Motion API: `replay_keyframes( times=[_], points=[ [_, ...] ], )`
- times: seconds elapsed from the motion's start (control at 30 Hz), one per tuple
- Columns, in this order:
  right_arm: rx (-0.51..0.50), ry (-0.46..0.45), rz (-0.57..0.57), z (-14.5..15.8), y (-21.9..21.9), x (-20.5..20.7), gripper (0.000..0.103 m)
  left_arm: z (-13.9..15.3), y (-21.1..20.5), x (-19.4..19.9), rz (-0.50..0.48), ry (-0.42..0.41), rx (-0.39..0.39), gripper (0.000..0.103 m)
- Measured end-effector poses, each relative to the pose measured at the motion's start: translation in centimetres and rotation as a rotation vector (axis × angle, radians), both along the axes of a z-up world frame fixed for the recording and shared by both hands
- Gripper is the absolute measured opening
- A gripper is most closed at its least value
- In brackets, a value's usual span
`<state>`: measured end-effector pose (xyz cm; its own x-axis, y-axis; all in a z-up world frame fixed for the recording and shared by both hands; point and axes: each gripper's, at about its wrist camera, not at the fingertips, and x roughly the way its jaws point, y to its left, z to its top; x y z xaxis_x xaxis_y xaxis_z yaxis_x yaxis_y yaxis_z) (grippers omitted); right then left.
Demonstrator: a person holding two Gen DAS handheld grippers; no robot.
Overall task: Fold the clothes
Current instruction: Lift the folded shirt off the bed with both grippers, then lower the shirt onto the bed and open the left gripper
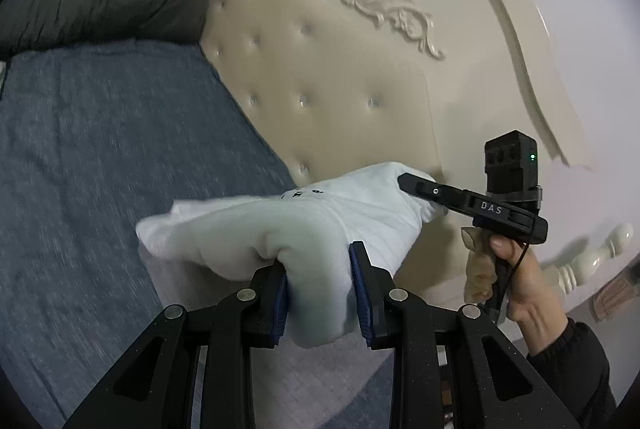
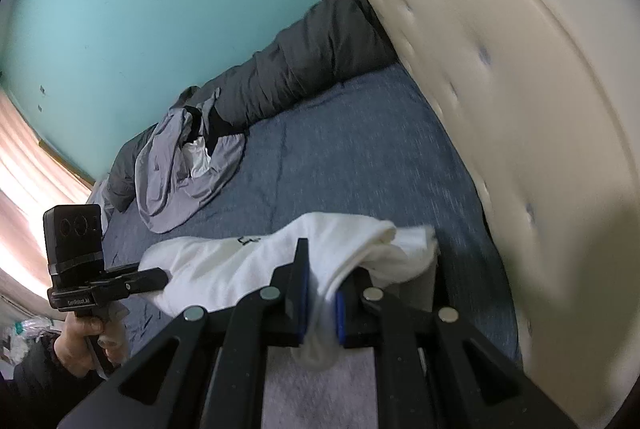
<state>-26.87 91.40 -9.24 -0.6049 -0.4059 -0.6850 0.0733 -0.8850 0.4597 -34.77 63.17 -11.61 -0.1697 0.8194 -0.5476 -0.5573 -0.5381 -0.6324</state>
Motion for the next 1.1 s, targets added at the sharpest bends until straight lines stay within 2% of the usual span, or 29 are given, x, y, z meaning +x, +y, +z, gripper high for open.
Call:
replay_keyframes(
  times=[0.3,0.5,0.9,1.1],
  points=[
    [-0.015,-0.043,0.019,-0.3,-0.2,3.4,0.01,-1.4,-0.7,3.7,-0.003,-0.034,-0.026,0.03],
    [-0.035,-0.109,0.025,-2.9,-0.8,5.8,0.01,-3.3,-1.4,6.2,0.002,-0.076,-0.044,0.03],
    [-0.125,-0.236,-0.005,-9.3,0.6,11.4,0.01,-10.5,-2.6,10.9,-0.004,-0.216,-0.067,0.03],
    [-0.173,-0.27,-0.06,-11.7,2.0,12.7,0.009,-13.0,-3.8,11.5,0.022,-0.296,-0.024,0.03]
  ],
)
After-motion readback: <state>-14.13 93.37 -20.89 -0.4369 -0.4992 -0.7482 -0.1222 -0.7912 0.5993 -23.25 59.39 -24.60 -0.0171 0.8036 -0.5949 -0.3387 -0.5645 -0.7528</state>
